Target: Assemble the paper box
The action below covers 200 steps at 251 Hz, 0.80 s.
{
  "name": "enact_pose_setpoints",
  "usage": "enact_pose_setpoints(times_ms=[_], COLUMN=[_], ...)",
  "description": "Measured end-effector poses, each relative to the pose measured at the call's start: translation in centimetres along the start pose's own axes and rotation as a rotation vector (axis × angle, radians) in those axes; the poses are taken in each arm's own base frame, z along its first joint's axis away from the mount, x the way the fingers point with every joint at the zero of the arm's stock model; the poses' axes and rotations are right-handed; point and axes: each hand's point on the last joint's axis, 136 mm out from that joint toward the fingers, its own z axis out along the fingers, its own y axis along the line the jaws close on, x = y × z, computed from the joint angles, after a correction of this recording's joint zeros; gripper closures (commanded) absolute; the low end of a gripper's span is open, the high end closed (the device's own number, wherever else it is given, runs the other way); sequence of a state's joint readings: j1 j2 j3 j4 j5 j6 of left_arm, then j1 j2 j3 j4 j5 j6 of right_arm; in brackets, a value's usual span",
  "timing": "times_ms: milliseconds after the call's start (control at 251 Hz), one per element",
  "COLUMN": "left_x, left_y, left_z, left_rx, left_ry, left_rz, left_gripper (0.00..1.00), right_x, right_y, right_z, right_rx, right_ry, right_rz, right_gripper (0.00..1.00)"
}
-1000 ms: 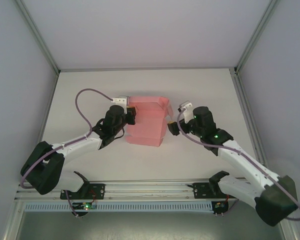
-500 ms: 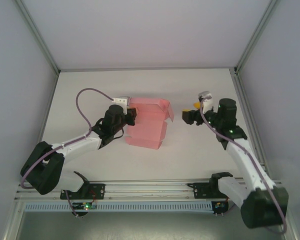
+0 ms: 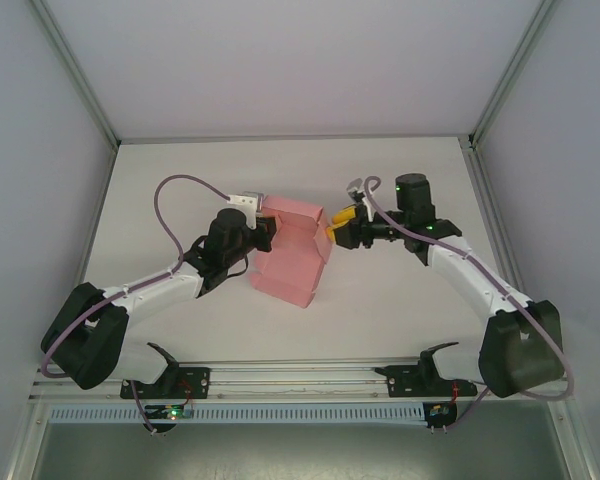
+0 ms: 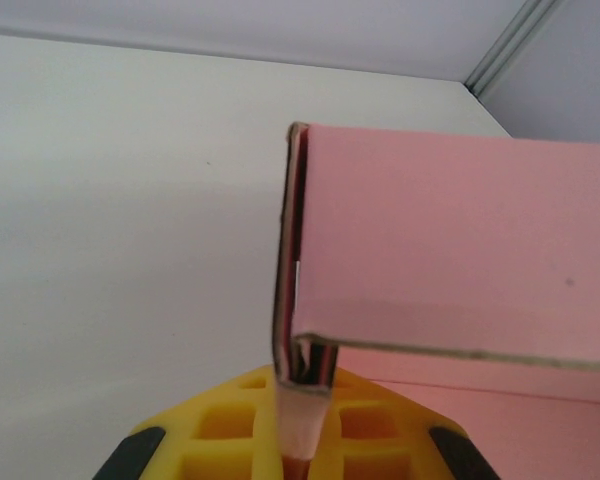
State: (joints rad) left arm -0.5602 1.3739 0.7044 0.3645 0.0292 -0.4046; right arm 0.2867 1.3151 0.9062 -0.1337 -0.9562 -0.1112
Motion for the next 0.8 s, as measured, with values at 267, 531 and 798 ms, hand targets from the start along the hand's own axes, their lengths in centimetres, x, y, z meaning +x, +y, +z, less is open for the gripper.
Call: enact_pose_setpoints(times_ms=[267,531,798], left_x=[0.7,-0.1,-0.4], left_y=[3.0,3.6,3.8], left_z=[0.3,0.4,0.3], left_rx=[-0.136,-0.184,-0.204], left_ry=[0.031,0.010,0.000], left_rz=[-0.024,-0.056,-0.084], left_gripper=[1.00,1.00,1.00], right_x=[1.0,0.7,1.3], right_y=[-1.9,-1.7,-1.1], right_z=[3.3,3.5,4.2], right_rx=[0.132,0.128,0.087], right_ry=[0.077,0.066,0.088], right_rz=[0.035,0.020,0.009], right_gripper=[0.27,0.23,0.17])
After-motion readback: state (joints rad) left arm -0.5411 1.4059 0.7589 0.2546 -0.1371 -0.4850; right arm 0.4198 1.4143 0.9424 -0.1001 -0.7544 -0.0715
